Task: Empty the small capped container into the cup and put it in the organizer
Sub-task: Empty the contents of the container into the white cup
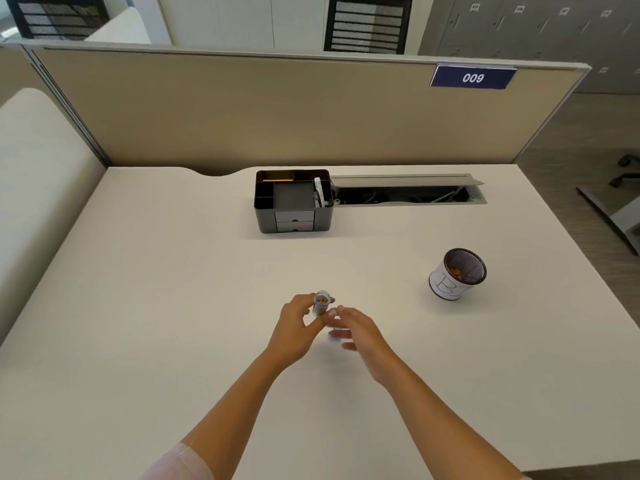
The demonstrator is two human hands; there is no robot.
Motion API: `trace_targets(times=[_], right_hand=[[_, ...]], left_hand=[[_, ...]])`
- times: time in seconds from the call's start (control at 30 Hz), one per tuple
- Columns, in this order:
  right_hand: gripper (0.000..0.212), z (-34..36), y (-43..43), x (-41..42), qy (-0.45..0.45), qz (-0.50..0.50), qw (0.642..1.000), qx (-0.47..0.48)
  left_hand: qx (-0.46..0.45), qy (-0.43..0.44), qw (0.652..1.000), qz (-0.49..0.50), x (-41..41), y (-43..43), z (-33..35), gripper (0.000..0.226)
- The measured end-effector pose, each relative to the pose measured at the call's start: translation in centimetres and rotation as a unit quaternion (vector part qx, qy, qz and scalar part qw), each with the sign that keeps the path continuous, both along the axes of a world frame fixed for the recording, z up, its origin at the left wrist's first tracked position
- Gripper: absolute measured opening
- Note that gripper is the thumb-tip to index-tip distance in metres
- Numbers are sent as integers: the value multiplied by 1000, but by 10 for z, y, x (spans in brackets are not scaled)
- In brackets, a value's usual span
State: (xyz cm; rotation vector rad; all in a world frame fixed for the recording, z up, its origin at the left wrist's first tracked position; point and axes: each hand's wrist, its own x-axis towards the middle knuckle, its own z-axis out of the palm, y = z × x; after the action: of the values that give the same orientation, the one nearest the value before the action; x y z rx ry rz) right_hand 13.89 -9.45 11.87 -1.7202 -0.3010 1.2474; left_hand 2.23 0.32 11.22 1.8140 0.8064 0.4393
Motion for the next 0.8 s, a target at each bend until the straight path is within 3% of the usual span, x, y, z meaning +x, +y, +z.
trace_targets(times=[0.13,0.23,0.33,0.5,0.63,0.8], right_hand=[[36,5,-7,-2,279,-72,952,101],[32,9,-13,3,350,-118,917,149],[26,10,-20,12,355,-152,910,152],[22,22,-32,47,326,-246,897,168],[18,33,-52,94,296,-348,864,210],[20,43,-75,158,222,-456,830,233]], left_hand=[[-13,-47,998,-32,13,-6,2,23],[-11,-59,996,-70,22,-6,-1,27],[7,-5,994,-107,32,-5,-3,39],[75,78,981,-158,56,-15,7,85],[150,122,966,-170,80,-14,0,91],[289,216,893,-268,105,-7,-28,92]])
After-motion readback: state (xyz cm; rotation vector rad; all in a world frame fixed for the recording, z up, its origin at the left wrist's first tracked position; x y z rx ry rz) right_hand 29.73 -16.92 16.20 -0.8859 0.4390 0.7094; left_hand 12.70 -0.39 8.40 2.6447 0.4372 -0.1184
